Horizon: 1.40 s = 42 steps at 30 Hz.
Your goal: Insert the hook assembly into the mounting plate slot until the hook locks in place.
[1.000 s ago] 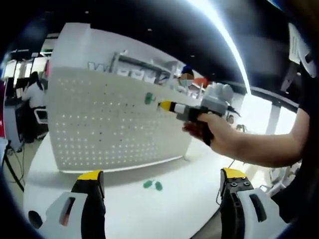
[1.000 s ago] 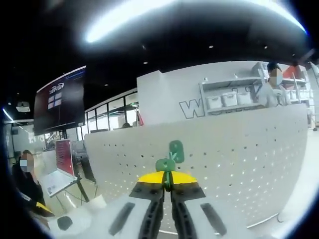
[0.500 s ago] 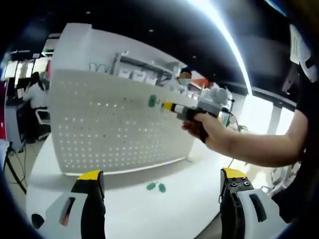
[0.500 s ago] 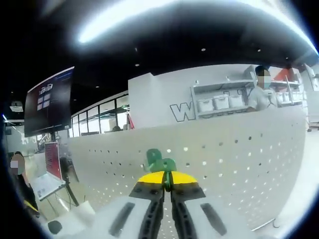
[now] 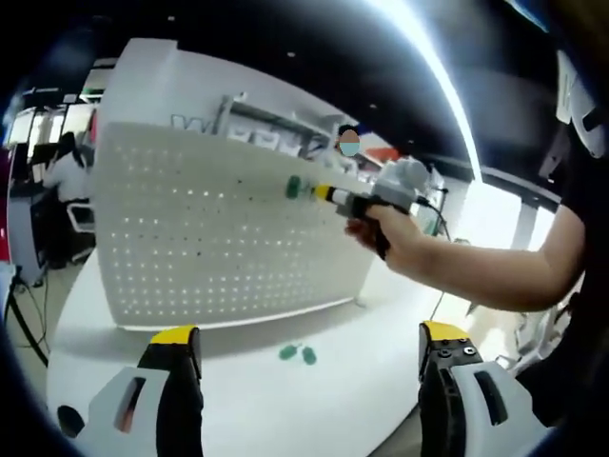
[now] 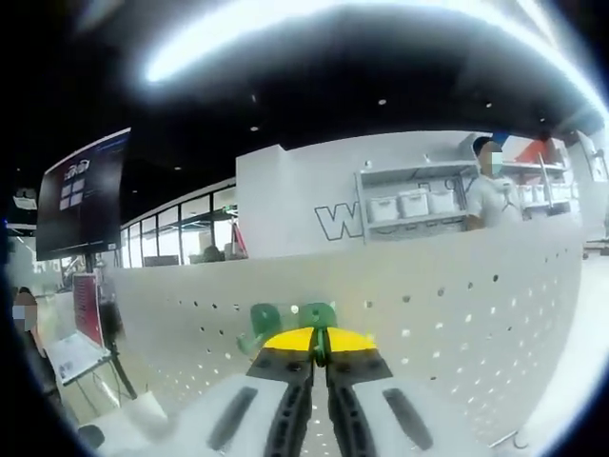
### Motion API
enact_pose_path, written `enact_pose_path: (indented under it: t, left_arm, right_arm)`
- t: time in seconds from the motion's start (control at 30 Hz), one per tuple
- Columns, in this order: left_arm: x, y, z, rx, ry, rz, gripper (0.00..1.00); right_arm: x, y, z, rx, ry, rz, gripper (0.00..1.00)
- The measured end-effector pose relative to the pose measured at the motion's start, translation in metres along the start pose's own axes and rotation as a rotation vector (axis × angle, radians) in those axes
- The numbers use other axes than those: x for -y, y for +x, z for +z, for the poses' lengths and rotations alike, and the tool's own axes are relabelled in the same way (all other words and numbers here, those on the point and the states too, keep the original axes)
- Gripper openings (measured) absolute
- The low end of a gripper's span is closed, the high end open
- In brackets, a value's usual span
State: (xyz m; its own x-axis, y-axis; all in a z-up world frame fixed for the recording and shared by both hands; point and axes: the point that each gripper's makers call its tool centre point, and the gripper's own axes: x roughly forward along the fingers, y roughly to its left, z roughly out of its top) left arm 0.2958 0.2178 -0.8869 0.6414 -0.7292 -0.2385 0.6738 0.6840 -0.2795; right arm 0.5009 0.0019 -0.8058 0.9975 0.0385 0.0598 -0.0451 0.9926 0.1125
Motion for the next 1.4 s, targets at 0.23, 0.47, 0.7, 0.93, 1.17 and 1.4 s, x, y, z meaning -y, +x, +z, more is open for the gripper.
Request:
enact_pose_path:
  t: [0.23,0.47,0.7,0.93,1.17,1.4]
  left_arm:
    - [-0.0031,-0.0008,0.0005,0.007,-0.010,0.007,0.94]
    - [-0.0034,-0.0011,-0.0013,0.002,-0.015,0.009,0.93]
    - [-0.0062,-0.0021,-0.0007,0.001,-0.015,0.016,0.92]
    - [-0.0063,-0.0017,-0.0020,-0.001,-0.022,0.016,0.91]
    - [-0.0071,-0.0017,-0.0028,-0.002,-0.029,0.020,0.91]
    - [-0.0072,-0.0060,-0.0012,0.005,-0.030,0.030,0.90]
  right_arm:
    - [0.0021,0.0033,0.0033,0.012,-0.008,-0.007,0.00]
    - [0.0045,0.0021,0.0000,0.014,-0.021,-0.019,0.00]
    - [0.0074,0.0045,-0.0005,0.025,-0.010,-0.027,0.00]
    - [0.0074,0.0061,-0.0003,0.020,-0.019,-0.033,0.01]
    - [0.0072,0.0068,-0.0006,-0.003,-0.059,-0.039,0.01]
    - [0.0028,0.0062,-0.0046,-0.036,-0.041,-0.037,0.09]
